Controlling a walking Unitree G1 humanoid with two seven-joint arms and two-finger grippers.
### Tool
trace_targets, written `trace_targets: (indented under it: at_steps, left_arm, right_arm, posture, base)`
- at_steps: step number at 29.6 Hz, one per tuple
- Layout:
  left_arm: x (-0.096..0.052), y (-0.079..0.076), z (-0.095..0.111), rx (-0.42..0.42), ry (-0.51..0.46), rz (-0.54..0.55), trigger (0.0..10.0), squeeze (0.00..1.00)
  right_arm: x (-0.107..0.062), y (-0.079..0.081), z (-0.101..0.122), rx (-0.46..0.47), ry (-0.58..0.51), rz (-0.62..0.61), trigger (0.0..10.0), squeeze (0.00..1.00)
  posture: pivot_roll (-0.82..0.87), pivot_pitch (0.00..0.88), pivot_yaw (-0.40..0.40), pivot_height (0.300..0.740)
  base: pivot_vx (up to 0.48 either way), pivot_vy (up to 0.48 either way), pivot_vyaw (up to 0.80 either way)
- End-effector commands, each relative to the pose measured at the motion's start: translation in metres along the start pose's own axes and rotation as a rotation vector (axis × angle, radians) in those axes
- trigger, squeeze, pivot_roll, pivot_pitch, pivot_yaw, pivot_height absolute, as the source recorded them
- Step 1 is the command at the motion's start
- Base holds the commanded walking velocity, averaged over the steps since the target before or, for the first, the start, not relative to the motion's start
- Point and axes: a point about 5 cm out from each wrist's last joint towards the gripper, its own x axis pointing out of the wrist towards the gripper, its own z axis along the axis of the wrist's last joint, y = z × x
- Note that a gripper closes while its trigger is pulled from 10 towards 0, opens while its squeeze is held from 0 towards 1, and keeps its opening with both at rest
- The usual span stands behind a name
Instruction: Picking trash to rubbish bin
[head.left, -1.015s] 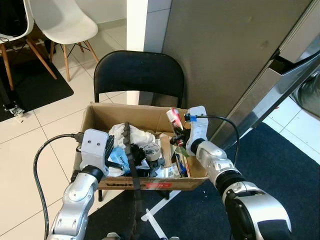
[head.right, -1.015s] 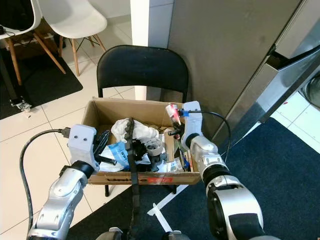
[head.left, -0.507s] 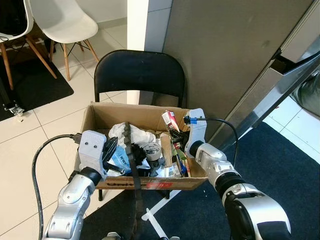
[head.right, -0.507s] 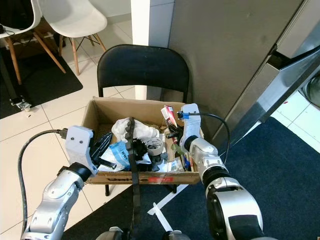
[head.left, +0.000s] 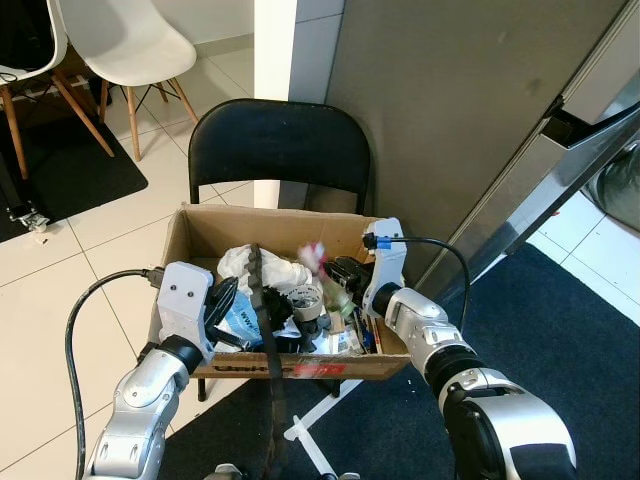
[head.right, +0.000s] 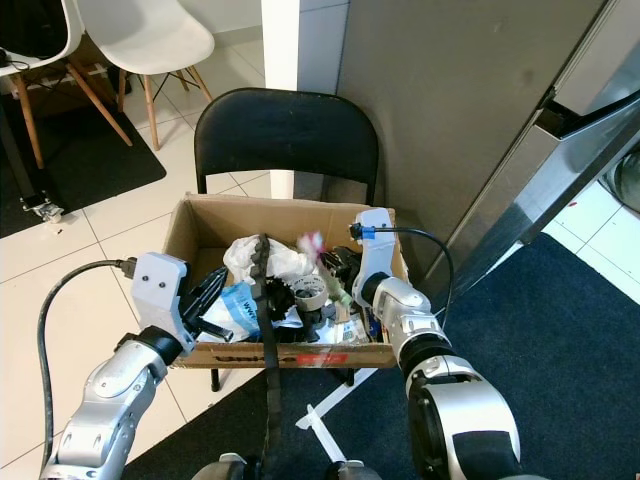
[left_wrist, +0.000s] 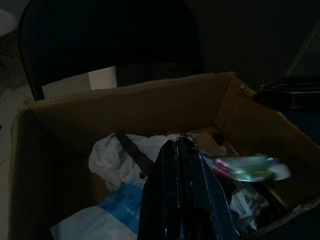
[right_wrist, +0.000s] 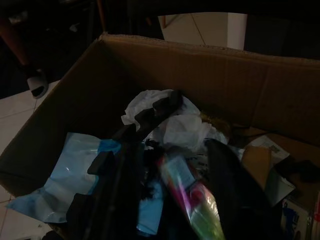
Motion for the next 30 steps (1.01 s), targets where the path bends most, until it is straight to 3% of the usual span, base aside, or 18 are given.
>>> trace_targets:
  at_steps: [1, 8, 10, 11, 13, 14, 15, 21, 23, 25, 30]
  left_arm:
    - [-0.002, -0.001, -0.001, -0.006, 0.009, -0.01, 10.0, 0.0]
    - [-0.001, 0.004, 0.0, 0.001, 0.012, 0.011, 10.0, 0.0]
    - [-0.001, 0.007, -0.004, 0.021, 0.037, 0.037, 10.0, 0.0]
    - [-0.001, 0.011, -0.008, 0.057, 0.075, 0.073, 10.0, 0.0]
    - [-0.001, 0.014, -0.012, 0.083, 0.1, 0.098, 10.0, 0.0]
    - [-0.002, 0.018, -0.017, 0.1, 0.137, 0.124, 10.0, 0.0]
    - [-0.003, 0.022, -0.021, 0.12, 0.155, 0.157, 10.0, 0.0]
    - [-0.009, 0.031, -0.019, 0.056, 0.126, 0.257, 10.0, 0.0]
    - [-0.017, 0.035, -0.015, 0.003, 0.08, 0.347, 10.0, 0.0]
    - [-0.024, 0.035, -0.017, -0.012, 0.075, 0.397, 10.0, 0.0]
    - [-0.026, 0.034, -0.024, -0.011, 0.098, 0.413, 10.0, 0.0]
  right_arm:
    - [-0.002, 0.0, -0.005, 0.033, 0.015, 0.008, 10.0, 1.0]
    - [-0.002, -0.001, -0.003, 0.029, 0.005, 0.019, 10.0, 1.0]
    - [-0.003, -0.004, -0.001, -0.042, 0.016, 0.001, 10.0, 1.0]
    - [-0.005, -0.005, -0.002, -0.107, 0.028, 0.008, 10.0, 0.39]
    - [-0.006, -0.006, -0.002, -0.151, 0.037, 0.015, 10.0, 0.39]
    - [-0.008, -0.007, -0.003, -0.18, 0.037, 0.029, 10.0, 0.0]
    - [-0.011, -0.009, -0.003, -0.17, 0.028, 0.032, 10.0, 0.0]
    - [-0.022, -0.024, 0.002, -0.101, -0.045, -0.029, 10.0, 0.0]
    - [-0.034, -0.036, 0.002, 0.099, -0.149, -0.062, 10.0, 0.0]
    - [-0.046, -0.037, -0.008, 0.217, -0.194, -0.03, 10.0, 0.0]
    - [-0.057, -0.032, -0.025, 0.212, -0.158, -0.005, 10.0, 0.0]
  posture:
    - [0.05, 0.212, -0.087, 0.74]
    - [0.05, 0.21, -0.085, 0.74]
    - [0.05, 0.205, -0.083, 0.74]
    - [0.05, 0.205, -0.083, 0.74]
    - [0.05, 0.205, -0.083, 0.74]
    - [0.05, 0.195, -0.082, 0.74]
    - [0.05, 0.192, -0.084, 0.74]
    - [0.06, 0.178, -0.085, 0.74]
    - [0.07, 0.156, -0.081, 0.74]
    - [0.07, 0.129, -0.072, 0.74]
    - [0.04, 0.096, -0.069, 0.74]
  base:
    - [0.0, 0.0, 0.0]
    - [0.0, 0.0, 0.0]
    - [0.0, 0.0, 0.0]
    - [0.0, 0.0, 0.0]
    - [0.0, 0.0, 0.0]
    - [0.0, 0.0, 0.0]
    - [0.0, 0.0, 0.0]
    - [0.0, 0.0, 0.0]
    - [0.0, 0.0, 0.0]
    - [0.0, 0.0, 0.0]
    - [0.0, 0.0, 0.0]
